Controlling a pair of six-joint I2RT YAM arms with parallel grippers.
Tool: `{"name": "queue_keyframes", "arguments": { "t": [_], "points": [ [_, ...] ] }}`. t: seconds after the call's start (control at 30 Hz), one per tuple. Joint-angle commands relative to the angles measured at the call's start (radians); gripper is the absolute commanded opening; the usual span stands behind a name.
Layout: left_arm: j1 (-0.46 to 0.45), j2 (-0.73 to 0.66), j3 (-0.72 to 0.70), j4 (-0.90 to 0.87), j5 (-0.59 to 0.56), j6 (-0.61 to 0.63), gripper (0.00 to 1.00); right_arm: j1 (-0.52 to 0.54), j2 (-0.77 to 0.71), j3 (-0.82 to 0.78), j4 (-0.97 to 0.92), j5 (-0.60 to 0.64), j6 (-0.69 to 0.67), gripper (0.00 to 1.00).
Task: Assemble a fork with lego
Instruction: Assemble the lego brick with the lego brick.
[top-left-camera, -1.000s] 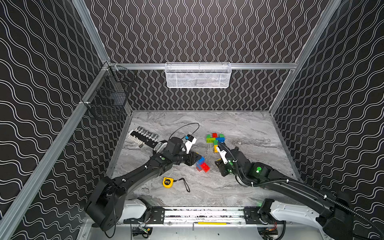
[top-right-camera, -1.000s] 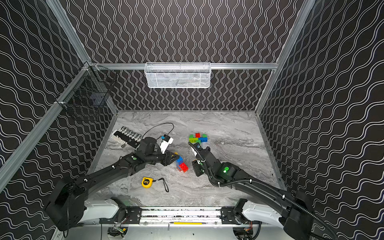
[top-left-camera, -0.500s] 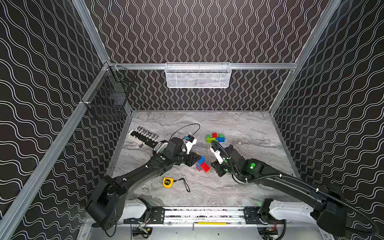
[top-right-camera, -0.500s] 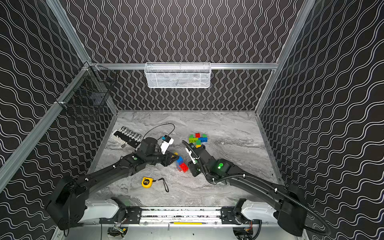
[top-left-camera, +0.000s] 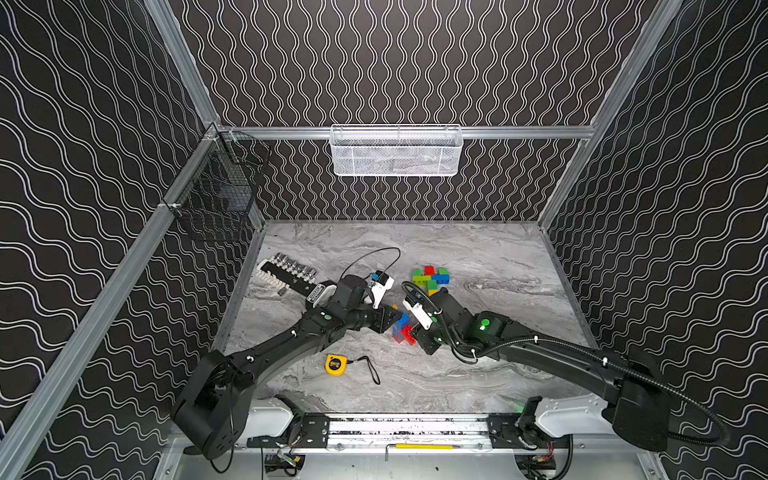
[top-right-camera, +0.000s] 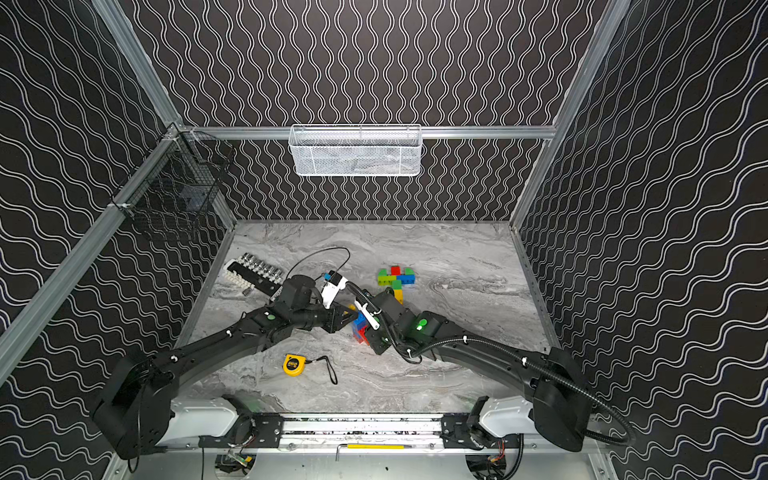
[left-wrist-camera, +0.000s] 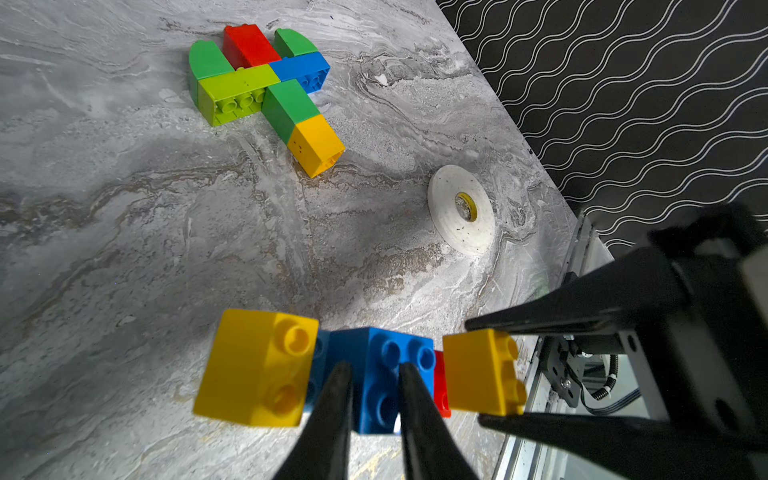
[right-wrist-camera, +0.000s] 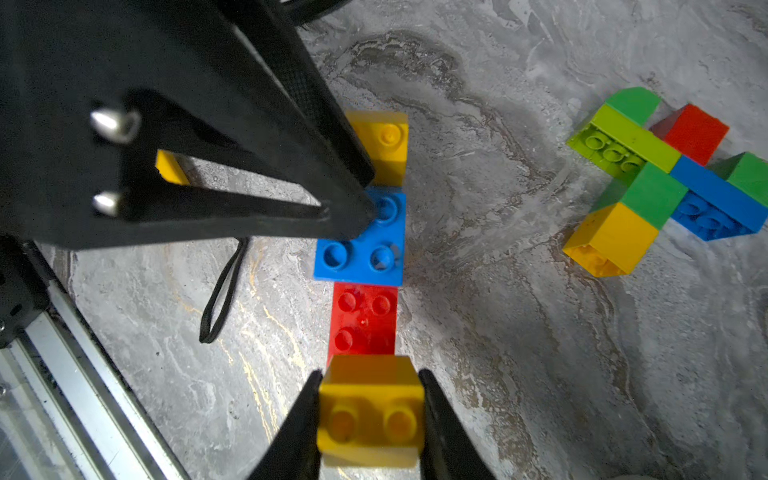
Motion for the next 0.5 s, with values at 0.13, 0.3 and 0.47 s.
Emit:
{"name": "queue_keyframes", "arguments": {
  "t": [0.13,0.3,0.47],
  "points": [
    [0.0,0.004,-0.001,0.005,-0.002,0.014,0.24,0.01,0.021,0.009,0.004,-0.001,-0.01,0.0],
    [0.001,0.006,0.002,0.001,-0.003,0.017,0.24,0.012,0.025,-0.003,0.039,0.027,0.017,0.0],
    [0.001,0.006,0.003,-0.001,-0.005,0.017,0.24,0.014,0.029,-0.011,0.053,0.033,0.036,0.0]
  ]
}}
